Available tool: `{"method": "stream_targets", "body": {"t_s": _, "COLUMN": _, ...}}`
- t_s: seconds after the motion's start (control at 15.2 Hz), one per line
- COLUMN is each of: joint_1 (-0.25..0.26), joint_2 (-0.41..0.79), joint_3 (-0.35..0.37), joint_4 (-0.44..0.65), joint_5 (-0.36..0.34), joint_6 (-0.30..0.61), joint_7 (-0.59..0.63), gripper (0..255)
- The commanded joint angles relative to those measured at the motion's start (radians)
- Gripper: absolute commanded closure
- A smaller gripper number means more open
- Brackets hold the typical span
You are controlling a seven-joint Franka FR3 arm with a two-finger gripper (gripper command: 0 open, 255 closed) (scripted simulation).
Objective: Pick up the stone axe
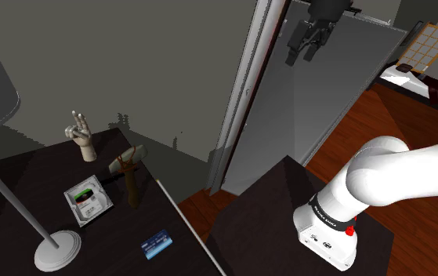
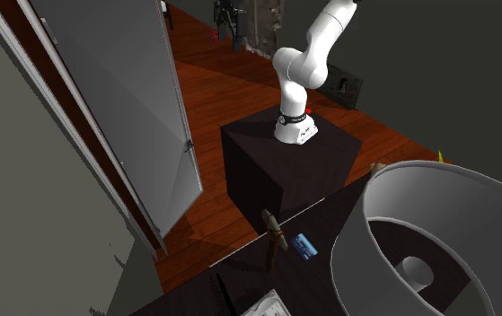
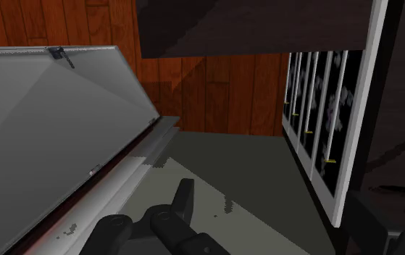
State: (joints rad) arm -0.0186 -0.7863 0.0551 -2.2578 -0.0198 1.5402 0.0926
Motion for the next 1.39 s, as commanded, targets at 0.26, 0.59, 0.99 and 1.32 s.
{"method": "stream_targets", "body": {"t_s": 0.26, "joint_1": 0.035, "joint_2": 0.129, "joint_3": 0.043, "joint_4": 0.041, "joint_5": 0.024, "joint_6": 0.049, "joint_7": -0.006, "gripper": 0}}
{"method": "stream_targets", "body": {"t_s": 0.59, "joint_1": 0.074, "joint_2": 0.295, "joint_3": 0.099, "joint_4": 0.111, "joint_5": 0.045, "joint_6": 0.096, "joint_7": -0.013, "gripper": 0}}
{"method": "stream_targets", "body": {"t_s": 0.99, "joint_1": 0.118, "joint_2": 0.498, "joint_3": 0.167, "joint_4": 0.219, "joint_5": 0.052, "joint_6": 0.133, "joint_7": -0.016, "gripper": 0}}
{"method": "stream_targets", "body": {"t_s": 1.32, "joint_1": 0.157, "joint_2": 0.671, "joint_3": 0.224, "joint_4": 0.328, "joint_5": 0.04, "joint_6": 0.145, "joint_7": -0.013, "gripper": 0}}
